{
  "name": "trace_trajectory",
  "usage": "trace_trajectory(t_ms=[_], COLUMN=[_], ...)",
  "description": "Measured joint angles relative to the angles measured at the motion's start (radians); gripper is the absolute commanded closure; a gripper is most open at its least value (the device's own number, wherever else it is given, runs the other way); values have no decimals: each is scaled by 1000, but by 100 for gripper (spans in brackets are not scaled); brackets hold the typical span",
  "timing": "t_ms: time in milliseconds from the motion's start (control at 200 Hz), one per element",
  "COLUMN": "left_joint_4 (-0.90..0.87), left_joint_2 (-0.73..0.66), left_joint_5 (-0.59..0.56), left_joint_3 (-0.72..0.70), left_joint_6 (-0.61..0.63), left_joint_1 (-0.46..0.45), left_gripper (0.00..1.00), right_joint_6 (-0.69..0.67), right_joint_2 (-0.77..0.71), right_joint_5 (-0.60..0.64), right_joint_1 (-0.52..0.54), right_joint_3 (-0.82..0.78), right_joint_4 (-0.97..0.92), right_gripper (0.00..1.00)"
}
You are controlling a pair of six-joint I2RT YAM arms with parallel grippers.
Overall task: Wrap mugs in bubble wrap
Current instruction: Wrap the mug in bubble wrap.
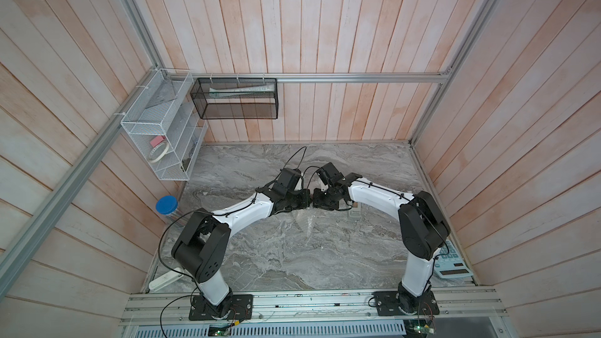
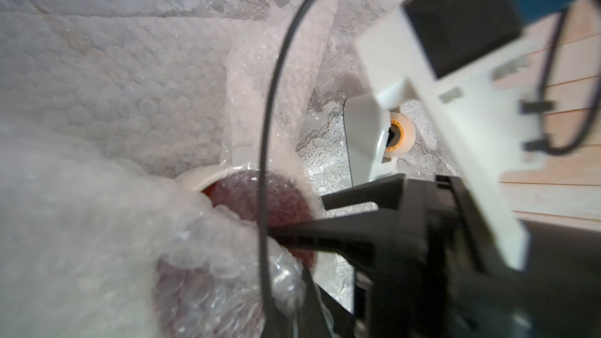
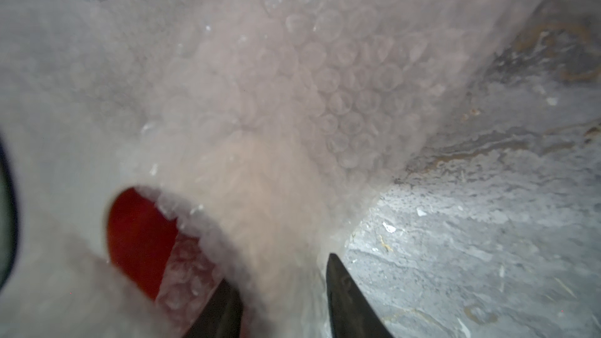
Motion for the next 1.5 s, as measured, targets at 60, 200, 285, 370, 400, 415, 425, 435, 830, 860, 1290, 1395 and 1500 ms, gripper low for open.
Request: trace_trajectory(t_ms=[60,200,285,370,400,415,425,435,830,860,1290,1395,1500], left_joint_4=[-1,1,1,1,1,1,1,1,-5,-5,-11,-16,-14], left_joint_2=[15,20,25,30,32,33,34,34,35,35,45,45,39], left_joint_5=[-2,-8,-6,-5,-5,-5,-5,-5,-10,-10,-26,-29,-32], left_joint_3=[10,18,18,18,18,18,18,18,19,19,31,31,41], left_joint_6=[3,9,10,10,10,10,10,10,10,10,11,20,23], left_joint_1=[0,0,0,-2,-2,-2,-2,-2,-1,-1,10,16,20], left_gripper=[100,100,100,100,100,100,100,100,100,100,99,73,50], right_joint_6=[8,16,25,29,29,30,31,31,56,60,70,73,79], right_joint_2=[-34,-117,-162,-202,-212,-215,-217,-219,-212,-212,-135,-108,-79], right_joint_5=[4,20,19,17,17,16,16,16,27,27,14,1,0], right_joint_1=[-2,-18,-17,-9,-4,-2,0,1,30,30,26,21,8], right_joint_3=[-15,-51,-57,-61,-62,-63,-64,-66,-225,-235,-224,-209,-209], right_joint_4=[-1,-7,5,29,39,45,50,54,150,154,240,251,249], right_gripper=[49,32,30,29,28,28,28,28,33,33,39,42,44])
